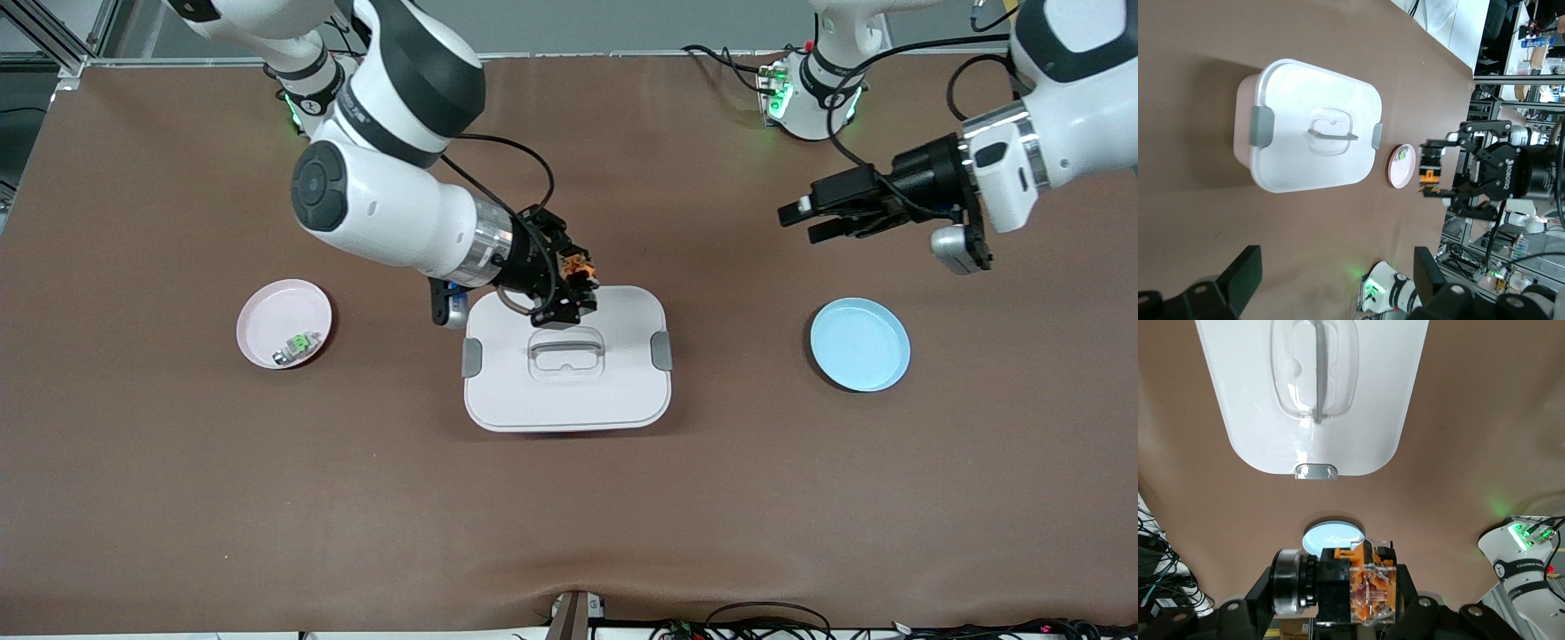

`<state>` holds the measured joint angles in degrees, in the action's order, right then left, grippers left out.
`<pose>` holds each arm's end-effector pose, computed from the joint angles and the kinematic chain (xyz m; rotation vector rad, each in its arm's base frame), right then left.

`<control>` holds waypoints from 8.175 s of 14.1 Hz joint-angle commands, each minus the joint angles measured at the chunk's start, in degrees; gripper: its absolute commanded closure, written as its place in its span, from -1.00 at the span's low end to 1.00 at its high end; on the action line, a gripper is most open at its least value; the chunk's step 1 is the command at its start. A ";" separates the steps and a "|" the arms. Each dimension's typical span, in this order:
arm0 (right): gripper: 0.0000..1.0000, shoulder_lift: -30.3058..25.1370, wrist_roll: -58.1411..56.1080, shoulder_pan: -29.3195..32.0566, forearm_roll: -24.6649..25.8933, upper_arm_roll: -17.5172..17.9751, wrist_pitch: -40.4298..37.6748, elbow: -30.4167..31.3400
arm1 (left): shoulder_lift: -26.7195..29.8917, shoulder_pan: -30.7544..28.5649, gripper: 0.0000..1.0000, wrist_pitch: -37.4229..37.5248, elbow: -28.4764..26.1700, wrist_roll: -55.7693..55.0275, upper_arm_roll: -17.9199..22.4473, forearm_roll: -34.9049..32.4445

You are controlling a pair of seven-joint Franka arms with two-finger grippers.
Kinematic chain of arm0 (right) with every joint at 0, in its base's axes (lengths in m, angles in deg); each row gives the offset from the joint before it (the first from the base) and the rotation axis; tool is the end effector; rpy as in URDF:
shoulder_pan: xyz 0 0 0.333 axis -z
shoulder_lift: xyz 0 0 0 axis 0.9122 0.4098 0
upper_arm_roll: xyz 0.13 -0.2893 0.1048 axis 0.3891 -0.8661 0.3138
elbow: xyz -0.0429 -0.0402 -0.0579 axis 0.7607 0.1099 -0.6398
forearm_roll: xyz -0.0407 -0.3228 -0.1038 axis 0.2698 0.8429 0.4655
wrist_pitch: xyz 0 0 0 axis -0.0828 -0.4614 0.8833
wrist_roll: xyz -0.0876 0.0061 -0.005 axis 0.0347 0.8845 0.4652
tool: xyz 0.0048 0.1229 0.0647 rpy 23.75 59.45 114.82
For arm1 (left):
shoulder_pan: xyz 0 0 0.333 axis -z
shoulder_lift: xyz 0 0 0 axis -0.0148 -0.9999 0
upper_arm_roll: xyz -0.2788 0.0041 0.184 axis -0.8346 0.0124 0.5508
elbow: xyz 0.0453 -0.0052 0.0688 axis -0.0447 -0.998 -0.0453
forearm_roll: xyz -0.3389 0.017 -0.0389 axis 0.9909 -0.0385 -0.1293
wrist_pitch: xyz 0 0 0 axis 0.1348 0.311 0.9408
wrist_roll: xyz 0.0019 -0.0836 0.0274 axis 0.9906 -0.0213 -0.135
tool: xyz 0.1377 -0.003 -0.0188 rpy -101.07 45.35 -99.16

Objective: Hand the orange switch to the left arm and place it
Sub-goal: 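Hold the switch above the box while the left gripper reaches it, then grasp the switch with the left gripper and open the right gripper, then carry the switch to the blue plate while the right gripper withdraws, then lower the switch onto the blue plate with the left gripper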

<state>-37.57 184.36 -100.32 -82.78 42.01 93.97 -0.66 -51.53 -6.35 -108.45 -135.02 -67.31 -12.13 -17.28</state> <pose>0.5532 0.4513 0.5207 -1.9756 1.7915 0.7112 0.4790 -0.1720 0.5755 2.2912 0.1668 -0.0469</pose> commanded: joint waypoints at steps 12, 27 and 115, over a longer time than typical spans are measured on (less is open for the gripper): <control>1.00 3.66 8.36 -3.72 -0.77 -0.35 5.61 -6.75 | -8.12 1.45 -1.00 -12.30 1.85 0.57 -9.71 8.96; 1.00 4.01 10.11 -3.02 -0.86 0.96 6.93 -7.37 | -13.75 7.69 -1.00 -18.72 5.72 0.49 -10.68 8.09; -1.00 -29.30 -111.97 41.63 34.91 1.49 -16.61 25.50 | -21.40 -15.42 1.00 -32.24 -17.03 -97.86 -10.59 -68.64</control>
<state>-62.78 71.81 -59.76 -47.78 42.41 77.54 19.74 -75.32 -21.04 -138.37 -148.53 -165.05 -22.20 -84.86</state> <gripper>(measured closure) 0.000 0.665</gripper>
